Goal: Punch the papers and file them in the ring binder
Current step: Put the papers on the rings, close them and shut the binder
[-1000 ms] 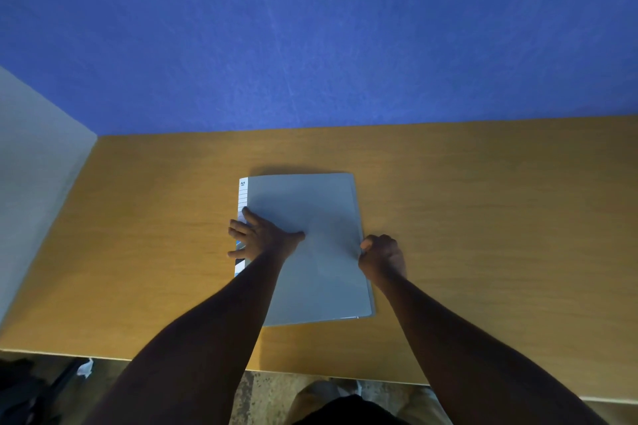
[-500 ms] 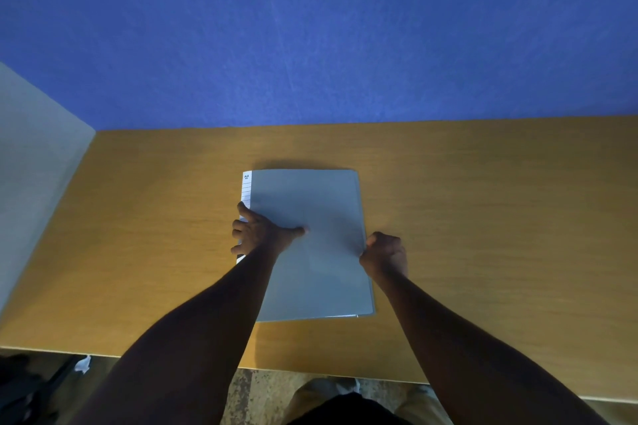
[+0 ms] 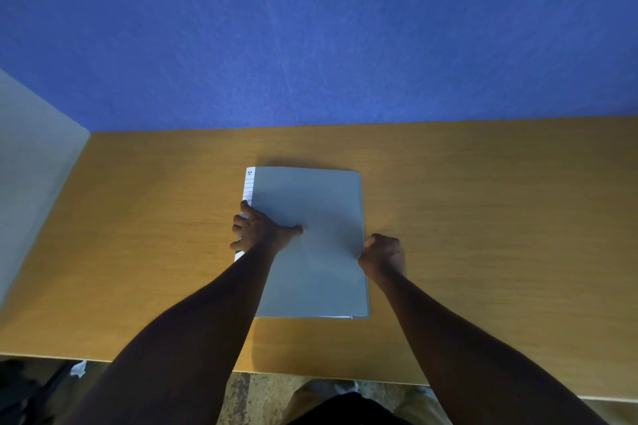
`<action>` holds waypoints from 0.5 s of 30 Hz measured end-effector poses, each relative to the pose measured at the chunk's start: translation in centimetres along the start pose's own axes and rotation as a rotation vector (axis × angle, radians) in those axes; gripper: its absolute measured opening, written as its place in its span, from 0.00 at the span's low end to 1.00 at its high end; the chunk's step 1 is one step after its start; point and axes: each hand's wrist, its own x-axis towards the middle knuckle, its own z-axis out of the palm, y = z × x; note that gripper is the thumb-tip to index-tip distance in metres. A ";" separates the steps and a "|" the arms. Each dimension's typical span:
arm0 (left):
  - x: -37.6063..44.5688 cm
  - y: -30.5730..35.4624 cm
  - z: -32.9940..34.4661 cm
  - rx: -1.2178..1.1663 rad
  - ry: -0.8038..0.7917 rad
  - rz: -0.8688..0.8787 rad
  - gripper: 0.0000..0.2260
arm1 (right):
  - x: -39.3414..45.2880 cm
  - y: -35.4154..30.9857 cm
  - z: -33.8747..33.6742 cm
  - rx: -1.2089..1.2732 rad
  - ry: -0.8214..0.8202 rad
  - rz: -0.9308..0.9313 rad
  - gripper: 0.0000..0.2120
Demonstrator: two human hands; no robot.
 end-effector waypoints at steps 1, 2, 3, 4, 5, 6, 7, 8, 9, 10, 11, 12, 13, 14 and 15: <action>0.0 0.0 0.0 0.005 -0.003 -0.001 0.56 | 0.1 0.0 -0.1 -0.003 -0.010 -0.001 0.13; 0.0 0.1 0.0 0.006 -0.005 -0.002 0.55 | 0.1 -0.1 -0.2 -0.004 -0.017 -0.002 0.13; 0.0 0.1 0.0 0.005 -0.006 -0.002 0.55 | 0.2 -0.1 -0.3 -0.006 -0.026 0.001 0.13; 0.0 0.1 0.0 0.005 -0.006 0.001 0.55 | 0.3 -0.2 -0.3 -0.013 -0.034 0.001 0.13; 0.1 0.1 -0.1 0.007 -0.006 0.006 0.55 | 0.4 -0.2 -0.4 -0.022 -0.041 0.003 0.14; 0.1 0.1 -0.1 0.010 -0.006 0.014 0.55 | 0.5 -0.3 -0.5 -0.029 -0.047 0.003 0.14; 0.1 0.1 -0.1 0.012 -0.007 0.023 0.55 | 0.5 -0.3 -0.6 -0.033 -0.054 0.004 0.14; 0.2 0.1 -0.1 0.012 -0.010 0.031 0.55 | 0.6 -0.4 -0.7 -0.038 -0.062 0.002 0.14; 0.2 0.1 -0.2 0.012 -0.014 0.035 0.55 | 0.5 -0.4 -0.7 -0.042 -0.072 0.001 0.14; 0.3 0.1 -0.2 0.011 -0.018 0.036 0.55 | 0.5 -0.5 -0.8 -0.042 -0.081 0.001 0.14; 0.3 0.2 -0.3 0.009 -0.020 0.038 0.55 | 0.5 -0.5 -0.9 -0.036 -0.092 0.005 0.14; 0.3 0.2 -0.3 0.007 -0.021 0.040 0.56 | 0.5 -0.5 -1.0 -0.028 -0.099 0.008 0.14; 0.3 0.2 -0.4 0.004 -0.022 0.043 0.56 | 0.6 -0.5 -1.1 -0.016 -0.104 0.013 0.14; 0.4 0.1 -0.4 0.001 -0.022 0.046 0.56 | 0.6 -0.5 -1.1 -0.007 -0.104 0.014 0.14; 0.4 0.2 -0.4 -0.005 -0.020 0.049 0.56 | 0.6 -0.5 -1.2 -0.002 -0.105 0.015 0.14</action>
